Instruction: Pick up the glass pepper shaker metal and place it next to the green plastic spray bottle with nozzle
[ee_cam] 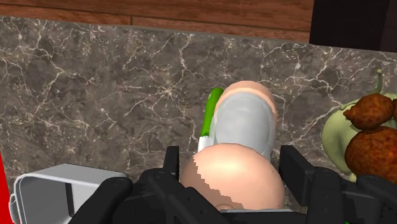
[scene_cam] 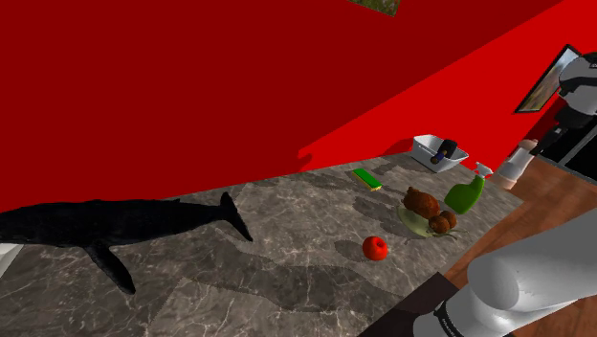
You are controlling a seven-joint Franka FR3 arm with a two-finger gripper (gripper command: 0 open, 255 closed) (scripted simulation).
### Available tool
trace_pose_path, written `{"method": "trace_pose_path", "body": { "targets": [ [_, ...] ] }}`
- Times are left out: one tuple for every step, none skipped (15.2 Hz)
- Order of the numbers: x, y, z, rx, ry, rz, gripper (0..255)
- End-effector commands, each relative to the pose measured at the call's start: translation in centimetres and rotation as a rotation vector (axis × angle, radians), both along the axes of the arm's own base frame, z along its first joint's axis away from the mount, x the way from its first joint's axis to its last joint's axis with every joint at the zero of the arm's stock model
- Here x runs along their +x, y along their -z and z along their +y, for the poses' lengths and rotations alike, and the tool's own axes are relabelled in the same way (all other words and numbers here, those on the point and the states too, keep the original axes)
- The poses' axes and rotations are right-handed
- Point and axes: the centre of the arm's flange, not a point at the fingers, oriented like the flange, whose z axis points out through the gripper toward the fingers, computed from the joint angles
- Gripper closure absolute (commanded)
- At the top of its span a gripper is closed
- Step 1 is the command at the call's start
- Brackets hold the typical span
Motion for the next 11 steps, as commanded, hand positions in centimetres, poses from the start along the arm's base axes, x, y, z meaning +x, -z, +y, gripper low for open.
{"method": "trace_pose_path", "body": {
  "targets": [
    [0.1,1.1,-0.1,-0.001,0.0,0.0,255],
    [0.1,1.6,-0.1,-0.001,0.0,0.0,255],
    [0.1,2.2,-0.1,-0.001,0.0,0.0,255],
    [0.1,2.7,-0.1,-0.001,0.0,0.0,255],
    [0.1,3.2,-0.1,-0.001,0.0,0.0,255],
    [0.1,3.7,-0.1,-0.001,0.0,0.0,255],
    [0.1,4.3,-0.1,-0.001,0.0,0.0,255],
    [0.1,4.8,-0.1,-0.001,0.0,0.0,255],
    [0.1,5.3,-0.1,-0.001,0.0,0.0,255],
    [0.1,5.8,-0.1,-0.001,0.0,0.0,255],
    [0.1,6.4,-0.1,-0.001,0.0,0.0,255]
  ]
}}
